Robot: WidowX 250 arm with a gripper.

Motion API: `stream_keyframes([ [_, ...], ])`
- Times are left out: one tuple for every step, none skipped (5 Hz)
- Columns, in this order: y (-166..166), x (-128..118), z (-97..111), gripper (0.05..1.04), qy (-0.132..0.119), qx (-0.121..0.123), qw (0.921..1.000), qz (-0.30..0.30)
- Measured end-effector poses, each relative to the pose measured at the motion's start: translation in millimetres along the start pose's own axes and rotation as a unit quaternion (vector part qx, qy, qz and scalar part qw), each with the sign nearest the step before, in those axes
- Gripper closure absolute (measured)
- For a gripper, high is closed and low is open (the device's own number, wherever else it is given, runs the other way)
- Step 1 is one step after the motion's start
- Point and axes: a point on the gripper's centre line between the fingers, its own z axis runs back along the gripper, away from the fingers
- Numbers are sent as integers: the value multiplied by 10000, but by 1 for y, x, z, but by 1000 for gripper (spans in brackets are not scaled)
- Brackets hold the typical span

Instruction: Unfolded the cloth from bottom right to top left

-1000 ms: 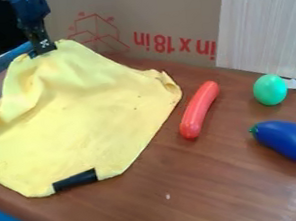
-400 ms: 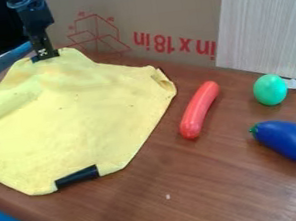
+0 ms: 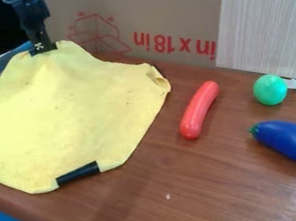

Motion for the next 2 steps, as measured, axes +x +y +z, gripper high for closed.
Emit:
stream_keyframes([
  [8,1,0,1011,-9,44,10000,-10],
  [9,-4,-8,863,160,-90,9998,112],
])
